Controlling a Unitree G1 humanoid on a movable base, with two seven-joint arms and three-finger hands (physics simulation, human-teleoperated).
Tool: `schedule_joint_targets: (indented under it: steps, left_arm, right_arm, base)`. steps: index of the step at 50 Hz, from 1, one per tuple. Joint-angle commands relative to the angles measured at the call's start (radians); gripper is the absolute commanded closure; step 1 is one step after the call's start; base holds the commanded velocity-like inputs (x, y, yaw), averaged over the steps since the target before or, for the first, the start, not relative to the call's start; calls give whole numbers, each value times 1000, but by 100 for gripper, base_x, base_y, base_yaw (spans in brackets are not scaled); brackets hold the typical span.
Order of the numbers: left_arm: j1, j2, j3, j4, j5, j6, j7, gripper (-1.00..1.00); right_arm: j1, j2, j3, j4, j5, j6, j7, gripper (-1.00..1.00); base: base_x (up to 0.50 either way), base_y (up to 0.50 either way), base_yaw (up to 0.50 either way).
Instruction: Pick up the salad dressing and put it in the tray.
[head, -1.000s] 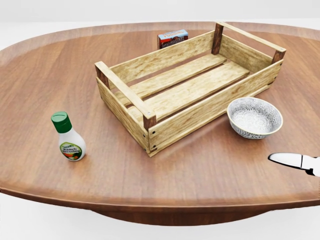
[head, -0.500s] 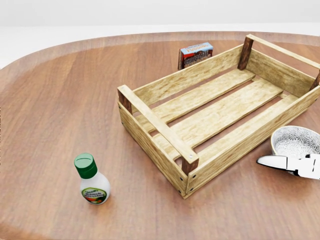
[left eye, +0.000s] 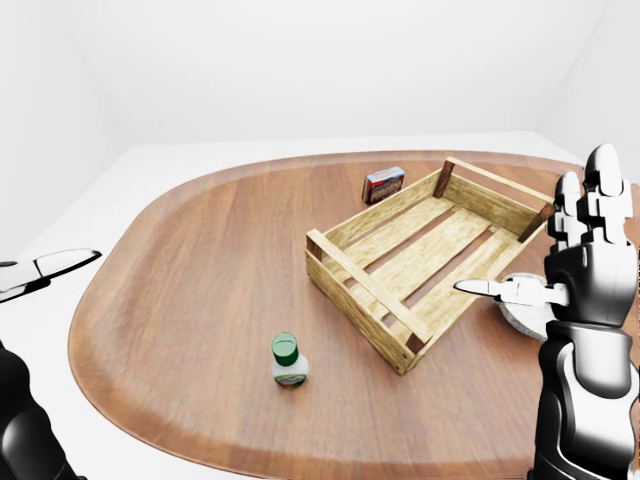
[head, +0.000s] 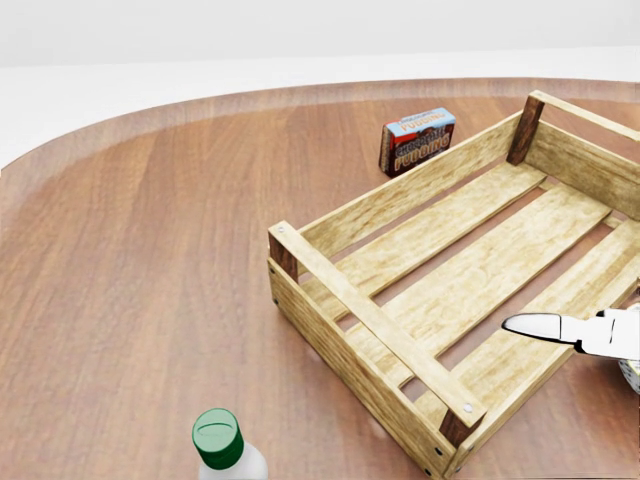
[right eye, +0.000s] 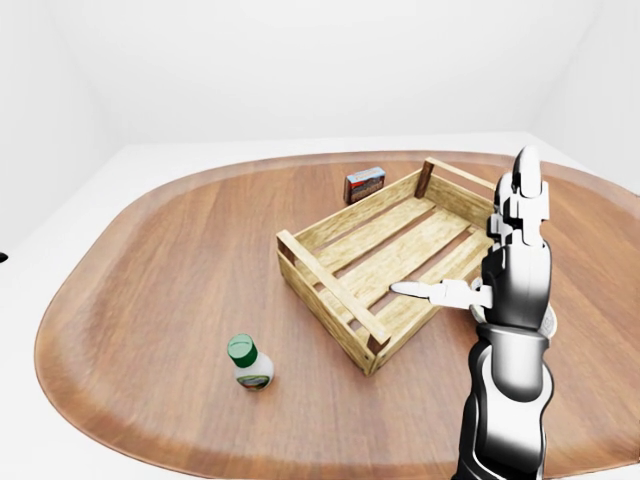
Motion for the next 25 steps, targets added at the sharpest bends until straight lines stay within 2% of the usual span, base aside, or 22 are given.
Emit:
schedule_joint_targets:
  steps: [1, 3, 11, 14, 15, 19, 25]
  left_arm:
    - [1, -4, -8, 4, 10, 0, -3, -100]
    - [1, -4, -7, 6, 11, 0, -5, -100]
    - [3, -9, -15, 33, 23, 0, -14, -100]
    - [4, -9, -17, 37, 26, 0, -14, -100]
    - [5, -9, -15, 35, 24, 0, -14, -100]
    - [5, -10, -16, 40, 27, 0, -15, -100]
    - [6, -11, -19, 44, 30, 0, -16, -100]
  right_arm:
    - [13, 9, -5, 31, 23, 0, -5, -100]
    - [22, 21, -20, 24, 78, 0, -1, -100]
    - [36, 16, -16, 28, 120, 0, 10, -100]
    - [35, 19, -31, 17, 178, 0, 25, -100]
    - [40, 9, -13, 24, 127, 0, 8, -100]
    - [47, 12, 0, 26, 92, 0, 2, -100]
    - [41, 18, -12, 20, 108, 0, 8, -100]
  base:
    - [48, 23, 0]
    - [46, 9, 0]
    - [0, 0, 0]
    - [-11, -45, 0]
    - [-12, -49, 0]
    - [-1, -6, 0]
    - [0, 0, 0]
